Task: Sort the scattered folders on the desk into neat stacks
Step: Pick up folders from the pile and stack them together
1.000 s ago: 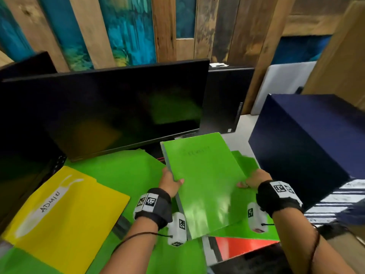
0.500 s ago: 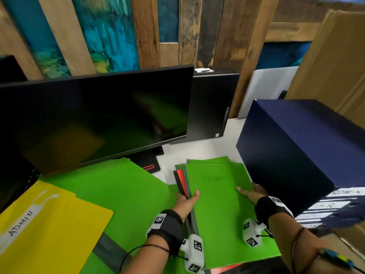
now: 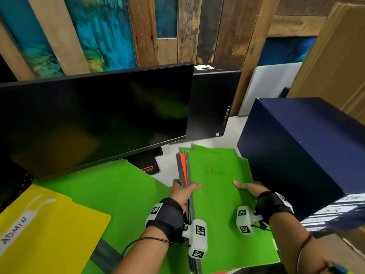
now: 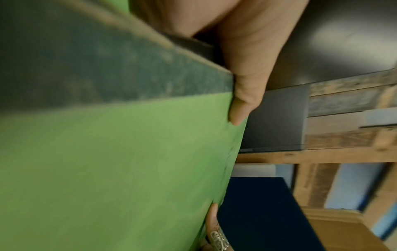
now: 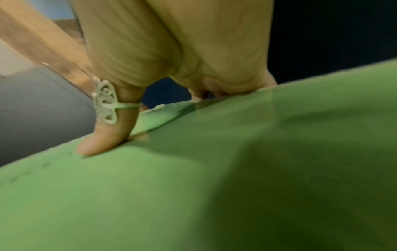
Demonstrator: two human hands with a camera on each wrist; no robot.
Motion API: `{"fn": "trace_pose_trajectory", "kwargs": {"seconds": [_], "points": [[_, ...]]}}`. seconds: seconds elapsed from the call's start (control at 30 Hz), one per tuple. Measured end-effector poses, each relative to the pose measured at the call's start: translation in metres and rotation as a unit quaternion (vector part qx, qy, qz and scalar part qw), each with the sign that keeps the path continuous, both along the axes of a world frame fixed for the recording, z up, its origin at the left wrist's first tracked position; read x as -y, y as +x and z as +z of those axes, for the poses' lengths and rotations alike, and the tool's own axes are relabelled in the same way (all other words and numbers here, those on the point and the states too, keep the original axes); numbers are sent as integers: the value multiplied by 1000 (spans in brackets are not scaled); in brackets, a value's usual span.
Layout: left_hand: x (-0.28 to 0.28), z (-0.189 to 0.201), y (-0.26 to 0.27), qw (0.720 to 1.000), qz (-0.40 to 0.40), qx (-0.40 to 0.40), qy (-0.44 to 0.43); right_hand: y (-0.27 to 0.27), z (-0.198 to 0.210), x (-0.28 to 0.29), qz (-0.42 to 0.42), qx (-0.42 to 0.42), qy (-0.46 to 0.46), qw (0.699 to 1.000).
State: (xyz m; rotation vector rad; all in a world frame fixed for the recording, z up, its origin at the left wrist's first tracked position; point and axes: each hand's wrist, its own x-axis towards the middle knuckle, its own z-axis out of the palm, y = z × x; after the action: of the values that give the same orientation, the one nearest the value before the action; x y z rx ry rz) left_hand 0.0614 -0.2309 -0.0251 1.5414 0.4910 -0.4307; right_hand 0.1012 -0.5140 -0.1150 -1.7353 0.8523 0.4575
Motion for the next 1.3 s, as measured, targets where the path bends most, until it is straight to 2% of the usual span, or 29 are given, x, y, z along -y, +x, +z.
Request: {"fn": "trace_pose_trajectory", "kwargs": {"seconds": [0.07,0.1,0.13,0.2,0.27,0.33,0.4,0.47,0.53,0.73,0.83,0.93,1.03,1.17,1.23,1.3], "points": [[-3,18,2,998,1,61,-5,14,-6,15,17,51,9,998],[-5,27,3,996,2,93,-12,17,4,16,18,78,7,997],[-8,38,2,991,3,129,-23,18,21,12,11,107,12,994],[-16,58,2,976,-8,214,-29,8,84,-17,12,195,27,980],[-26,79,1,954,-35,298,-7,-3,132,-39,8,295,48,954],[-37,96,1,933,-61,355,20,-9,157,-50,5,389,68,919],[-44,111,2,919,-81,384,43,-14,170,-54,1,446,81,891],[-47,120,1,913,-95,391,74,-20,176,-56,13,462,80,883],[-48,122,-2,911,-96,387,105,-26,176,-55,41,453,74,887],[-44,113,-6,929,-83,354,74,-29,158,-50,84,399,65,911],[-51,116,0,923,-162,324,131,-25,153,-45,93,381,57,918],[-59,111,5,911,-248,258,208,-22,142,-45,113,352,31,929],[-58,98,6,911,-254,222,237,-22,127,-54,123,343,-17,931],[-54,89,4,922,-214,222,232,-22,122,-61,115,347,-42,930],[-57,93,5,921,-226,235,216,-24,130,-60,114,347,-12,931],[-58,104,6,924,-219,275,150,-25,143,-61,67,384,63,919]]}}
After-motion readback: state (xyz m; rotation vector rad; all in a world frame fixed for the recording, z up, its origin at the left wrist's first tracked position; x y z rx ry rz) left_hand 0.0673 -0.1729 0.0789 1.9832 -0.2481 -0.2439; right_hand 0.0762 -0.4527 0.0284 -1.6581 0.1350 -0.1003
